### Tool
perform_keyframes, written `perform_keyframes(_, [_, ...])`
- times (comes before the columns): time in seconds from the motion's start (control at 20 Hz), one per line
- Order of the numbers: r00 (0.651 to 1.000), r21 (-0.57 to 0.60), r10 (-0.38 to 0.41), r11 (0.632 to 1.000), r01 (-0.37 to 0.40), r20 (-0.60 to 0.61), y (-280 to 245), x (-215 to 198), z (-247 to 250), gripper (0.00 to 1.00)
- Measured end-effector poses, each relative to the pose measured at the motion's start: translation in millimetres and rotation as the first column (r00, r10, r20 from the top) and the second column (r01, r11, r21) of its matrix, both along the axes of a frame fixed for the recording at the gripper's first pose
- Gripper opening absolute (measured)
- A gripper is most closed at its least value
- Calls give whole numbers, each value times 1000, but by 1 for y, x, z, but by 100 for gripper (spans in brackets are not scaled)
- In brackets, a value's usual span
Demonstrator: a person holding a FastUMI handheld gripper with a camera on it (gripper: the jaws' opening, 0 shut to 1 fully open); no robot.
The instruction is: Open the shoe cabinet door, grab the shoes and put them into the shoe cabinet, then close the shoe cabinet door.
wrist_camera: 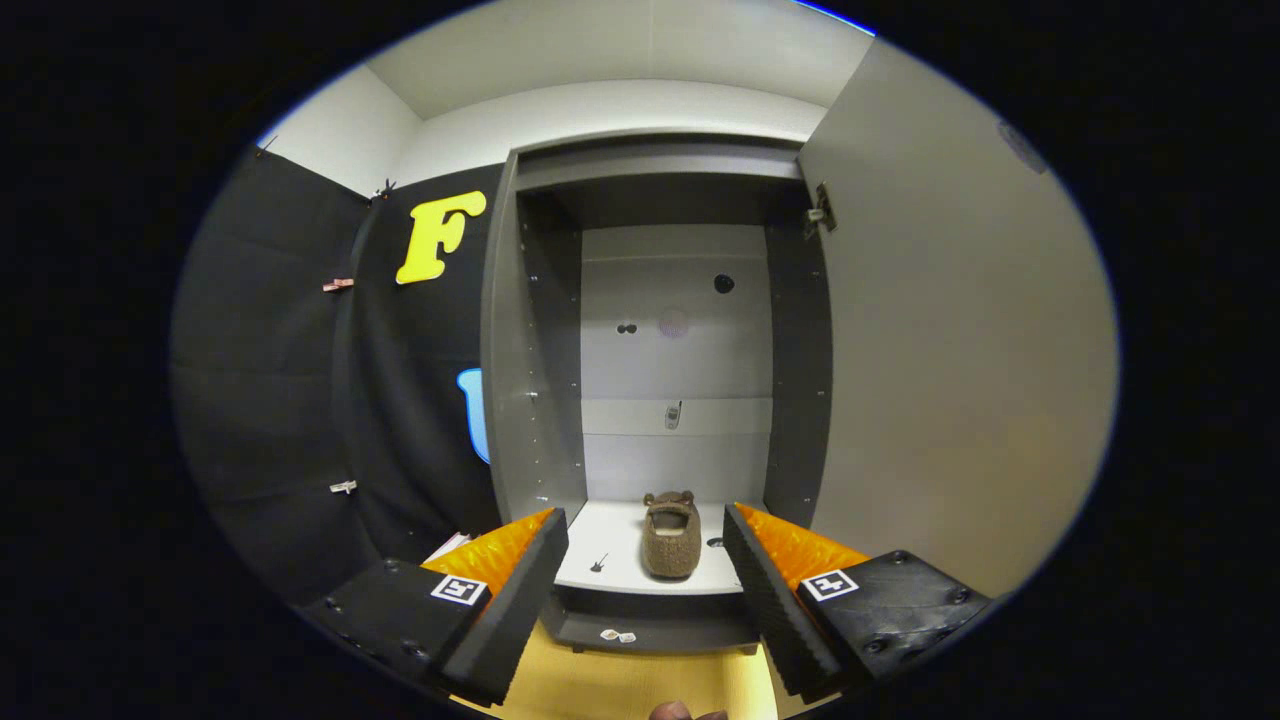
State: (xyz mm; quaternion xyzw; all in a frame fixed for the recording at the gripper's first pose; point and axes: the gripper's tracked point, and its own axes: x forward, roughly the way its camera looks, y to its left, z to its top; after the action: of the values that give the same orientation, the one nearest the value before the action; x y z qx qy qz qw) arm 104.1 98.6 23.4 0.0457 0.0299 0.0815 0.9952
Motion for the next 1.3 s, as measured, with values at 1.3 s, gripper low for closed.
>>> perform_keyframes(1.3, [888,20,-461,887,461,-6,-327,-156,-16,98])
